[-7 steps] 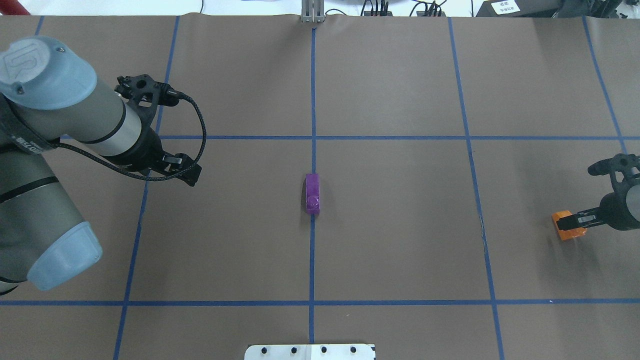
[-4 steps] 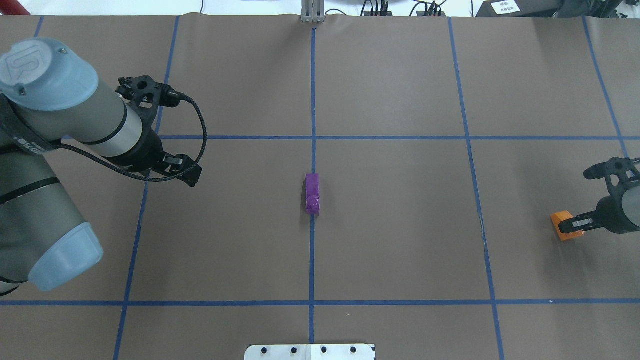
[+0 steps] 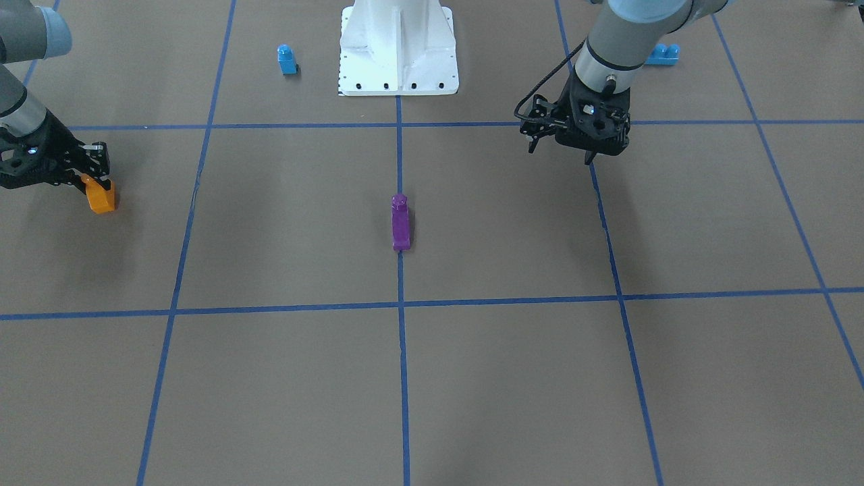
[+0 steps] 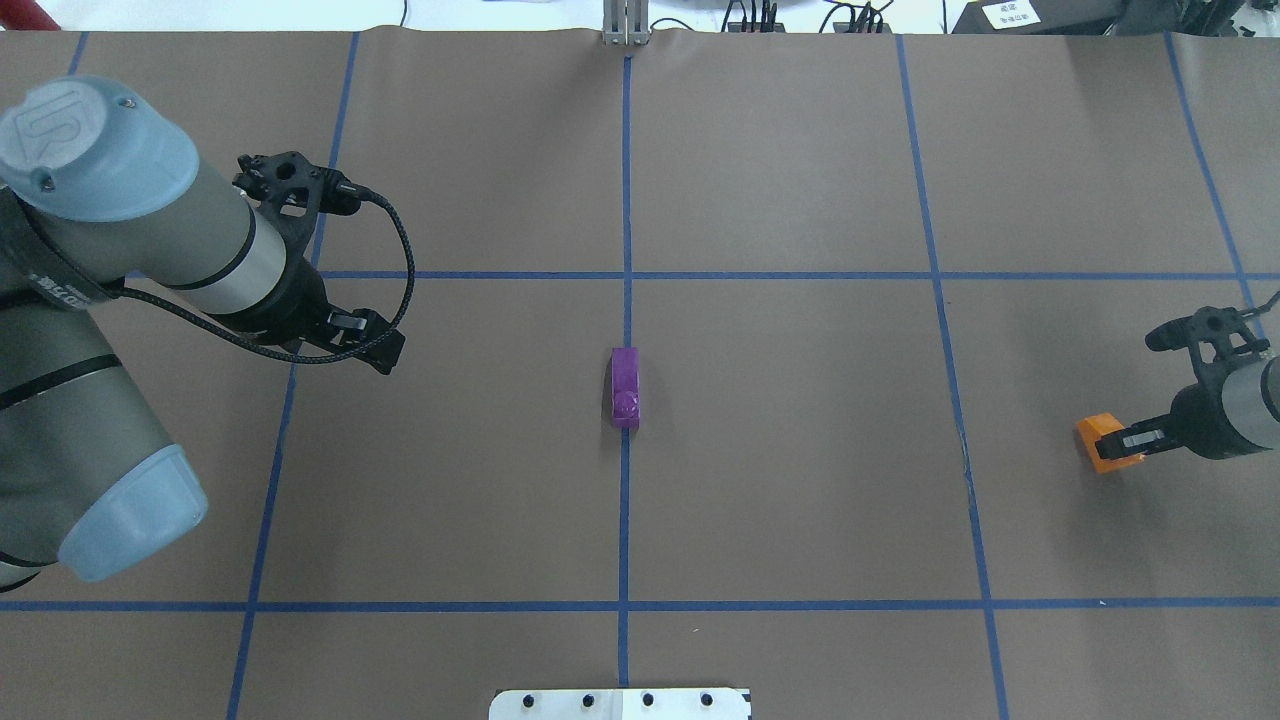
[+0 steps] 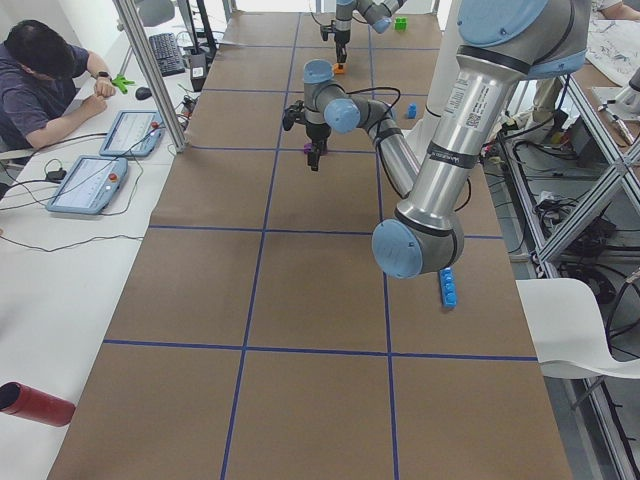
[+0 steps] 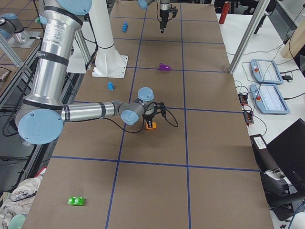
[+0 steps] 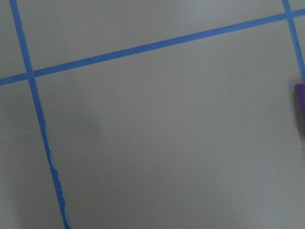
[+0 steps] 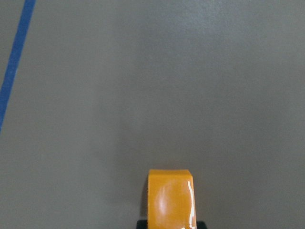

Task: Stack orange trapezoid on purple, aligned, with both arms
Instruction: 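Carry the orange trapezoid with the right gripper above the purple block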

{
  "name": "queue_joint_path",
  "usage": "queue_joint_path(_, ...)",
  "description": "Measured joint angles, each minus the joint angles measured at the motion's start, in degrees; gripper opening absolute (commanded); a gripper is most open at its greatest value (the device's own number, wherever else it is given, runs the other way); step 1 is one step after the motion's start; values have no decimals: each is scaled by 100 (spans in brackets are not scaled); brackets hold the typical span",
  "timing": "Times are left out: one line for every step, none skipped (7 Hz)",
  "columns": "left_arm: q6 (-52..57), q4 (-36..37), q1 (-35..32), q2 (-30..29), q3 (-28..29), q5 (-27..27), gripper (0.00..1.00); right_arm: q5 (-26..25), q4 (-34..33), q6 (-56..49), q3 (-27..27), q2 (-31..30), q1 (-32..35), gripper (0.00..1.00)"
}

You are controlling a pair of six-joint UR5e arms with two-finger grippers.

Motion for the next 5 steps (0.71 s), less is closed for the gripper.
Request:
queue_joint_path(19,-2,-12,10,-9,-15,100,33,-465,31,5,497,41,0)
queue_joint_path(53,-6,-29,28,-13,-31,100,50,-1339,54,10,1271,75,0)
queue_joint_path(100,-8,-42,50,-15,-37,100,53,-2294,71,2,2093,86,0)
queue_joint_path(205,-5,-88,80,-18,-42,100,56,-3130,160,-32,2877,43,0)
queue_joint_path(429,1,-204,166,-25,-51,100,60,-3894,478,-155,3719,-115,0)
